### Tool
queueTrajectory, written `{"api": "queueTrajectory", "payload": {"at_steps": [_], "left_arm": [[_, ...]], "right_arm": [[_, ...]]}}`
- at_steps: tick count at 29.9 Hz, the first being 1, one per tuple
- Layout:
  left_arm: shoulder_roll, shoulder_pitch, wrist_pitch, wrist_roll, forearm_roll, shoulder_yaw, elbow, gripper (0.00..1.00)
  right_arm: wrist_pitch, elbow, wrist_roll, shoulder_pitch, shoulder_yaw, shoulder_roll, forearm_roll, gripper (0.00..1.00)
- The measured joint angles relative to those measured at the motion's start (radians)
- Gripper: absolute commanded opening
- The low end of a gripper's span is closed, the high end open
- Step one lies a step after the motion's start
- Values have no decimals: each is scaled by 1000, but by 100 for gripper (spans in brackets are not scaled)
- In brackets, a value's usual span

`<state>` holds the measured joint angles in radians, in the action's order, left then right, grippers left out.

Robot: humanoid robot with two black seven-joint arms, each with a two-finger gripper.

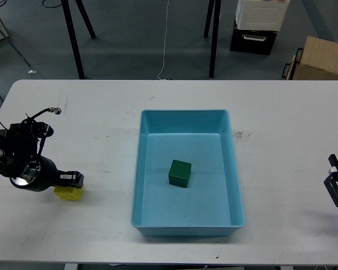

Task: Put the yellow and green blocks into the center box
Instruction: 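Lift the yellow cube and carry it over the green cube in the tub, then lower the yellow cube onto the green cube and open the left gripper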

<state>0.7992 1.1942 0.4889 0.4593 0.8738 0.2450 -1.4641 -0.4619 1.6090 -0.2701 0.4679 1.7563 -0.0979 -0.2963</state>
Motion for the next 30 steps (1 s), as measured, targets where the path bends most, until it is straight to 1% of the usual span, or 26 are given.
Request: {"api": "queueTrajectory", "payload": {"at_steps": [1,4,7,9,12,17,20,22,26,29,30], "left_arm": [[-5,25,0,1,-2,-8,0,0],[-48,157,0,1,-28,-18,0,0],[-123,298,0,0,-91,-3,12,0],[-207,391,0,-1,-142,30,32,0],[-360,486,0,-1,-198,94,82,0],[-617,515,0,-1,-217,185,172,0],[-718,514,0,-4,-221,202,219,1],[-759,503,0,-5,-222,207,235,2],[-794,478,0,-5,-223,221,250,6],[-798,455,0,-5,-221,230,269,17],[-799,448,0,-6,-221,231,275,19]], "right_arm": [[0,0,0,0,0,-1,1,98],[0,0,0,1,-1,-2,3,98],[0,0,0,2,-1,-2,4,98],[0,0,0,2,-2,-2,5,98],[1,0,0,1,-3,-2,5,98],[2,-12,0,1,-3,-2,6,98],[2,-17,0,1,1,-2,6,98],[1,-22,0,1,4,-2,6,98],[0,-33,0,1,5,-2,6,98],[0,-36,0,1,3,-2,6,98],[0,-36,0,1,2,-2,6,98]]}}
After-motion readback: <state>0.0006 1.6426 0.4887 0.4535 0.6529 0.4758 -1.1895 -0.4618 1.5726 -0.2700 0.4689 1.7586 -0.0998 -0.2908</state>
